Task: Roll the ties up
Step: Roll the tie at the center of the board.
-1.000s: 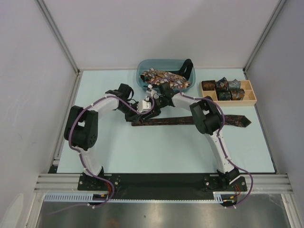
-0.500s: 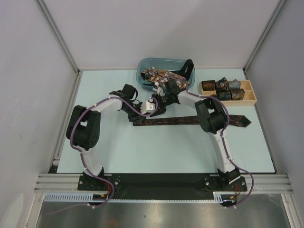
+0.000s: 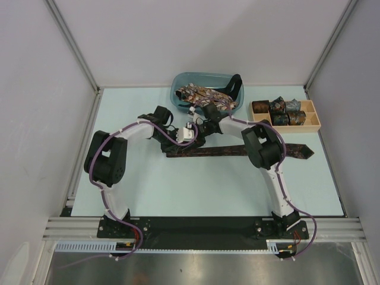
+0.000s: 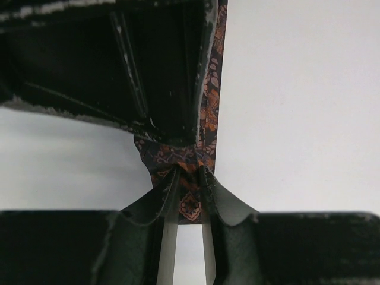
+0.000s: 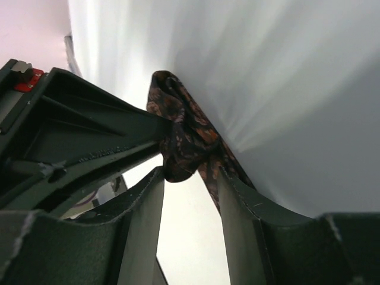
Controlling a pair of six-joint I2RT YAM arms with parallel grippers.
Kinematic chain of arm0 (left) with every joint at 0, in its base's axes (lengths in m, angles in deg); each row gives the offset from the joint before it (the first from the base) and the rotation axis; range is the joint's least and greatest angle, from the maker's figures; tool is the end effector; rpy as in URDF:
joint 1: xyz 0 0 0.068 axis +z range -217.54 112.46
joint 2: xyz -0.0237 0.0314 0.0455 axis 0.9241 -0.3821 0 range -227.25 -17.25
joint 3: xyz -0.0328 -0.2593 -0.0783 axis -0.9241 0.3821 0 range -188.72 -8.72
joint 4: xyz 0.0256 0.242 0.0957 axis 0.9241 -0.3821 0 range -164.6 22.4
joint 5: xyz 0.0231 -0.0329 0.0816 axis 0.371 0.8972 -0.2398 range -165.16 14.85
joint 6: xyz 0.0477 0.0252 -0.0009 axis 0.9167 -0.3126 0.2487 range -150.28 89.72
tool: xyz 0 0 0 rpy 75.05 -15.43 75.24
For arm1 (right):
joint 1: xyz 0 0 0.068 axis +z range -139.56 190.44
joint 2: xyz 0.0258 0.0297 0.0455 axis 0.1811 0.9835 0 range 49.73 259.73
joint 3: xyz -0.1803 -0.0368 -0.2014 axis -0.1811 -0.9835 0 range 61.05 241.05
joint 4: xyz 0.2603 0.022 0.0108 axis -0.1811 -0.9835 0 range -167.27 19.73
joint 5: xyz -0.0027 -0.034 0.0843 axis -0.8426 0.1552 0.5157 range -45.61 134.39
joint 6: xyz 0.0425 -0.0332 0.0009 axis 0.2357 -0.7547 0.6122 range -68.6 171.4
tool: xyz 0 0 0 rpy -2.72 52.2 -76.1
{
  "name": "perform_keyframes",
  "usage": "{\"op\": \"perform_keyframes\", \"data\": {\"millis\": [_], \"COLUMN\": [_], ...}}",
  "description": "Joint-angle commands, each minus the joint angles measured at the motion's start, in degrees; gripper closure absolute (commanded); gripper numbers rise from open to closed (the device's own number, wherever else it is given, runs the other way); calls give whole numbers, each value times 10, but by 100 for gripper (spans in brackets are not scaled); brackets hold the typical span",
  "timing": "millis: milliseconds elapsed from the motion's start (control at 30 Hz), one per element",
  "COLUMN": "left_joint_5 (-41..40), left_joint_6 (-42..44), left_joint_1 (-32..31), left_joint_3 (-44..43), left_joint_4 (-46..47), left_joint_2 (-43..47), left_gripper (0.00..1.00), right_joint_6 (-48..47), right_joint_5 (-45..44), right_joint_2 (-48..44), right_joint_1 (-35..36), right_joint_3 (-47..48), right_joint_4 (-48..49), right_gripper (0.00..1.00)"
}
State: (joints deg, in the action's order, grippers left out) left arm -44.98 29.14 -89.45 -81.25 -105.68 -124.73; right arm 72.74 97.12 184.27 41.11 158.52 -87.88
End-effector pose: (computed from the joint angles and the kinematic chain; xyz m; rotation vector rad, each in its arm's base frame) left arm 0.3320 -0.1529 0.1739 1.8040 1.9367 -0.5483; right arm 0.4089 0.2753 0.1238 -0.6174 2.5445 1.5130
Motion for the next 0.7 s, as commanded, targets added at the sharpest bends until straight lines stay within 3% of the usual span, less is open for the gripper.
{"op": "perform_keyframes", "data": {"millis": [0,233,400,667], "left_joint_5": [9,17,16,16], "left_joint_6": [-4,-2,3,10], "left_joint_1": [-5,-4,-4,-4], "left_joint_3": [8,15,20,30], "left_joint_4": [7,13,14,19], "left_joint_2": [7,15,18,22], "left_gripper": [75,74,74,73], "right_joint_6": [-17,-21,-23,12], "right_joint_5": [-43,-63,-111,-113], "right_joint_2": [-65,-95,-140,-103], "right_joint_1": [-10,-8,-6,19], "right_joint_3": [-13,-24,-85,-82], "right_joint_4": [50,58,98,118], "right_gripper": [54,51,48,49]}}
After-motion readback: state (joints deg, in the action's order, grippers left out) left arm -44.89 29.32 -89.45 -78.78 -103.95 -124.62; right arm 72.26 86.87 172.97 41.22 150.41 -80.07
